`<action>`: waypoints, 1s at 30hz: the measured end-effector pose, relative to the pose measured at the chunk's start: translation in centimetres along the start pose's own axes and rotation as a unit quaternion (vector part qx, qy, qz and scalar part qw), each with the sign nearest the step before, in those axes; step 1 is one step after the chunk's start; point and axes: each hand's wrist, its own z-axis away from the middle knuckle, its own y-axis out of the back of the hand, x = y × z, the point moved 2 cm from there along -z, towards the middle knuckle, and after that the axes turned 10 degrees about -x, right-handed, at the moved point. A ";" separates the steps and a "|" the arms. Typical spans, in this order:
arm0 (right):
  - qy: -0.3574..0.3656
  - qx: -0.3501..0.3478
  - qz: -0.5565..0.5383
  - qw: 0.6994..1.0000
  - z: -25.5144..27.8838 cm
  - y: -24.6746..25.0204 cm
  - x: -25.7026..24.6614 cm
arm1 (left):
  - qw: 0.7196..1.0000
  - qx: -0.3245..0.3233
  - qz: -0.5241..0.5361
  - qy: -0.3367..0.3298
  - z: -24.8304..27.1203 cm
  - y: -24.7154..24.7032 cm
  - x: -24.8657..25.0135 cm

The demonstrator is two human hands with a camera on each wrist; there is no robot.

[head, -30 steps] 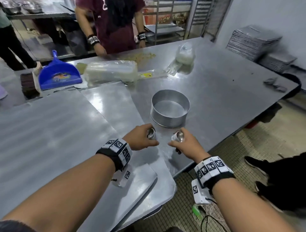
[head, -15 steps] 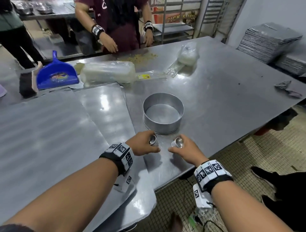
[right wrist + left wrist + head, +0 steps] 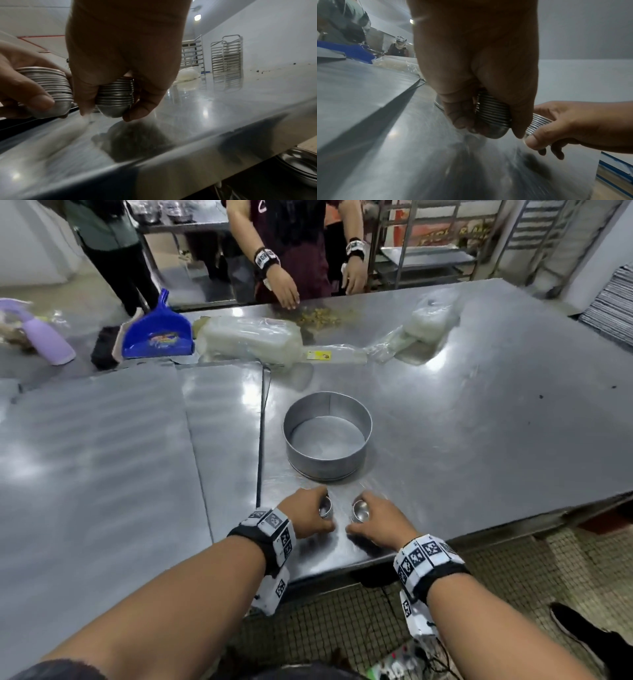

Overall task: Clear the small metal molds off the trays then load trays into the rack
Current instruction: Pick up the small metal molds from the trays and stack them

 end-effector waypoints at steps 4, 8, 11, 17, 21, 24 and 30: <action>0.017 -0.003 0.023 1.000 -0.2 -0.3 0.8 | 0.999 0.023 0.012 0.035 -0.6 -2.3 0.2; 0.033 0.003 0.046 0.998 -0.6 -0.3 1.0 | 0.996 0.062 0.038 0.044 -0.8 -3.3 0.3; 0.036 0.026 0.035 0.998 -0.9 0.1 1.5 | 0.992 0.088 0.076 0.048 -0.8 -3.5 0.2; 0.048 0.024 -0.050 0.997 -0.9 0.8 2.6 | 0.975 0.135 0.171 0.051 -0.3 -4.2 -0.3; 0.045 0.015 -0.111 0.993 -0.6 0.9 3.7 | 0.966 0.158 0.195 0.055 -0.2 -5.1 -0.6; 0.052 0.002 -0.126 0.991 -0.5 1.0 3.8 | 0.966 0.156 0.201 0.043 -0.4 -5.4 -0.4; 0.070 -0.009 -0.129 0.989 -0.6 1.0 3.8 | 0.968 0.156 0.193 0.028 -1.1 -5.6 0.0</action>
